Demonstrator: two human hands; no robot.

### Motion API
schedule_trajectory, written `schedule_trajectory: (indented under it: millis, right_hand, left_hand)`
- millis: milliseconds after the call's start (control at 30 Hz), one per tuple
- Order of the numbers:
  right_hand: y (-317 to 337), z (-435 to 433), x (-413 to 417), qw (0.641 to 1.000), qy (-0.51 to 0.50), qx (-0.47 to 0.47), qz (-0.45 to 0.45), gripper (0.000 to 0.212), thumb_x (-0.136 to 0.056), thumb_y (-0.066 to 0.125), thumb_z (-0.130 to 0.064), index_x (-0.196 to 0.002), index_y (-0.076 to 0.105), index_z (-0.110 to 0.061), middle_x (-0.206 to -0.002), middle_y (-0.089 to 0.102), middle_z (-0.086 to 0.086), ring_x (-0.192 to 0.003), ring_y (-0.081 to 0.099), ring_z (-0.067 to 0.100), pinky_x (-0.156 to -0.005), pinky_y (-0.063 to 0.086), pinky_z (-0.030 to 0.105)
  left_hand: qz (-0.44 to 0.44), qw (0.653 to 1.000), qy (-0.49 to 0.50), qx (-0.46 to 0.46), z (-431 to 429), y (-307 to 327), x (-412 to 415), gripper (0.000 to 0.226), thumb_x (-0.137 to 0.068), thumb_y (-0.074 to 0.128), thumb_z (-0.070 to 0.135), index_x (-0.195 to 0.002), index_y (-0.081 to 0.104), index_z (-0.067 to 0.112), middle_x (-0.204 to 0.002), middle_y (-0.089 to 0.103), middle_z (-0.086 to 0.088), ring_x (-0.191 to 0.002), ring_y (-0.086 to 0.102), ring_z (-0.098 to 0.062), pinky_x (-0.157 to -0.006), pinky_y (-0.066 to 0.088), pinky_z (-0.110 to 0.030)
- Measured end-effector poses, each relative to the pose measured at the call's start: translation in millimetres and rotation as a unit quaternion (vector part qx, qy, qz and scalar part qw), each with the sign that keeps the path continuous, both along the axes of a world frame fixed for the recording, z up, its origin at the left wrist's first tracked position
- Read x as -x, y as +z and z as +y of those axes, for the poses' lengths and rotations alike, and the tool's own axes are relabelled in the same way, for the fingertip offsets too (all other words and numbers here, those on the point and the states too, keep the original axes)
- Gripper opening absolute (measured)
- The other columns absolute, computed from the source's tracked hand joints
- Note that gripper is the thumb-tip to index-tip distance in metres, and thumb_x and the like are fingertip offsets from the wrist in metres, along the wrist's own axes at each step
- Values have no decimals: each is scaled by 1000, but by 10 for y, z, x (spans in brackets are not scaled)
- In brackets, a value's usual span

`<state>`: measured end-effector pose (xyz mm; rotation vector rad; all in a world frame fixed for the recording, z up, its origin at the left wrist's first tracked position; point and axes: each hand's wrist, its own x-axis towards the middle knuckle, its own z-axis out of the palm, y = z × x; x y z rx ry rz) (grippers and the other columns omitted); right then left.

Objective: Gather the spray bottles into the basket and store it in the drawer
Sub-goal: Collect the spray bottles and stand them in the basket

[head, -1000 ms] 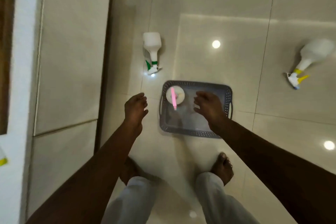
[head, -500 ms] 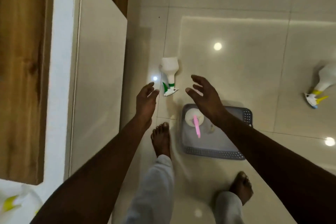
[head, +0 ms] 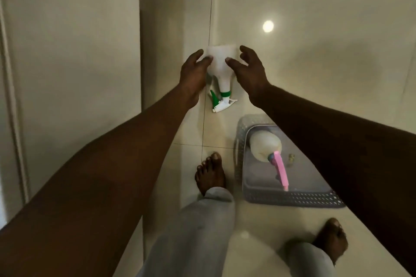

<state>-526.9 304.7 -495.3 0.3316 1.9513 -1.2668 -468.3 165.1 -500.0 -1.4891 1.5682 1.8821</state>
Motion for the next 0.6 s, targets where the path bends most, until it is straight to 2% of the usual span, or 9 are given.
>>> schedule_trajectory:
  millis: [67,167,233,300,367,433,600]
  right_hand:
    - [-109,-47,-6,1000,-21,16,-8,68,-100,70,-31,-161,41,-18,-160,48,7,-144,51,26,-118,48,47]
    - [-154,-81,-30,997,-54,46,-36,69,-99,72,-29,-160,41,-17,-154,55,6,-136,59,26,-112,54,49]
    - [-82,-78,-49,995,-68,58,-53,67,-99,72,-28,-159,42,-18,-149,58,6,-129,63,25,-105,59,50]
    - [55,-55,-58,993,-71,66,-60,67,-99,72,-29,-159,42,-19,-148,59,6,-127,65,26,-101,61,51]
    - [245,-21,-59,993,-69,72,-63,66,-99,72,-30,-158,44,-19,-147,61,7,-127,66,27,-100,62,51]
    - [460,5,-73,992,-67,86,-70,65,-99,73,-29,-157,45,-19,-146,61,8,-127,66,28,-99,62,52]
    - [1089,105,-205,986,-61,121,-92,67,-100,72,-26,-159,43,-18,-148,60,10,-130,65,32,-102,60,53]
  left_hand:
    - [24,998,37,-51,60,-79,43,50,-103,64,23,-151,53,23,-142,65,-8,-121,68,-29,-78,63,-32]
    - [64,991,80,-89,138,-111,40,41,-105,61,15,-146,58,16,-135,70,-15,-117,72,-35,-82,66,-40]
    - [71,990,90,-88,167,-46,27,33,-104,61,14,-137,62,17,-130,72,-15,-112,74,-35,-75,65,-37]
    - [64,992,80,-74,168,77,10,32,-103,64,17,-133,62,26,-120,74,-7,-103,76,-27,-70,64,-33]
    - [54,995,55,-56,138,241,-7,41,-102,67,24,-142,59,29,-112,74,5,-101,76,-23,-75,66,-34]
    - [51,997,36,-48,109,417,-47,52,-101,68,30,-151,54,28,-114,71,10,-108,75,-26,-82,66,-36]
    - [59,998,6,-25,119,1004,-253,54,-102,66,37,-153,51,28,-141,63,-2,-118,71,-32,-95,64,-45]
